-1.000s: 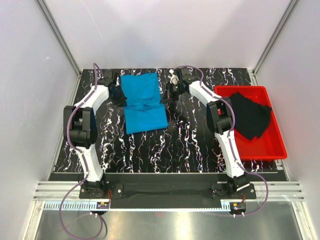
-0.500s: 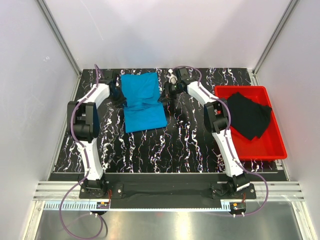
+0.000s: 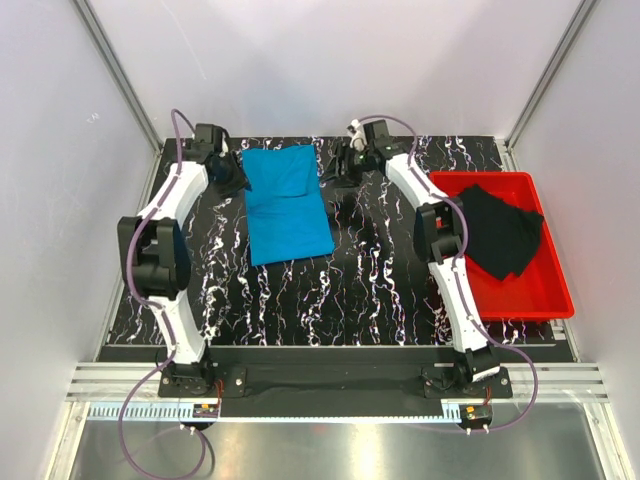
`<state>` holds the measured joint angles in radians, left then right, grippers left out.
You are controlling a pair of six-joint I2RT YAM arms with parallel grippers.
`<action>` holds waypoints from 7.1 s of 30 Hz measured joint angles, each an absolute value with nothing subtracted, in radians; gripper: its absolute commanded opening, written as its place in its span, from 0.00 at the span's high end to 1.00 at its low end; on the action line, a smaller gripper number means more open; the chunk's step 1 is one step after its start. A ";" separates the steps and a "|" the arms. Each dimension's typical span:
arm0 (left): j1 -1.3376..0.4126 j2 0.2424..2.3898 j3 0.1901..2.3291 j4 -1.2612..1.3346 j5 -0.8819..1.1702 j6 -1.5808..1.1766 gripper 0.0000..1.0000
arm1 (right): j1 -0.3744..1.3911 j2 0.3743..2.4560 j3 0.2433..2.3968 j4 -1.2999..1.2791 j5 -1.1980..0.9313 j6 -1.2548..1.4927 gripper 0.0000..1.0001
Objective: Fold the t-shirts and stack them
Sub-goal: Fold the tshirt
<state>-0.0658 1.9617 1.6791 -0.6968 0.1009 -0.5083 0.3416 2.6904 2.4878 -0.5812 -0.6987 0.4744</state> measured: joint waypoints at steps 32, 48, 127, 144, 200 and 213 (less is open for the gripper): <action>-0.020 2.142 1.341 0.025 0.603 -0.840 0.76 | 0.387 2.772 2.291 -0.115 -0.772 0.683 0.89; 0.031 2.103 1.493 -0.269 0.494 -0.634 0.55 | 0.331 2.744 2.333 -0.234 -0.776 0.693 0.38; -0.583 1.147 0.420 -0.210 0.132 -0.928 0.41 | 0.445 1.418 0.575 -0.126 -0.460 0.627 0.39; -0.375 1.404 0.887 -0.347 0.175 -0.680 0.82 | 0.387 1.752 1.097 -0.326 -0.359 0.419 0.88; -0.570 1.119 0.339 -0.055 0.237 -1.029 0.36 | 0.300 1.359 0.585 -0.357 -0.435 0.584 0.31; -0.570 1.250 0.331 0.130 0.276 -1.093 0.48 | 0.300 1.396 0.540 -0.194 -0.484 0.647 0.44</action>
<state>-0.5701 1.2499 0.3305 0.1299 0.2760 -1.0931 0.3000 1.3960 0.5404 -0.1940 -0.4843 0.6468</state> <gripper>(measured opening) 0.535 0.574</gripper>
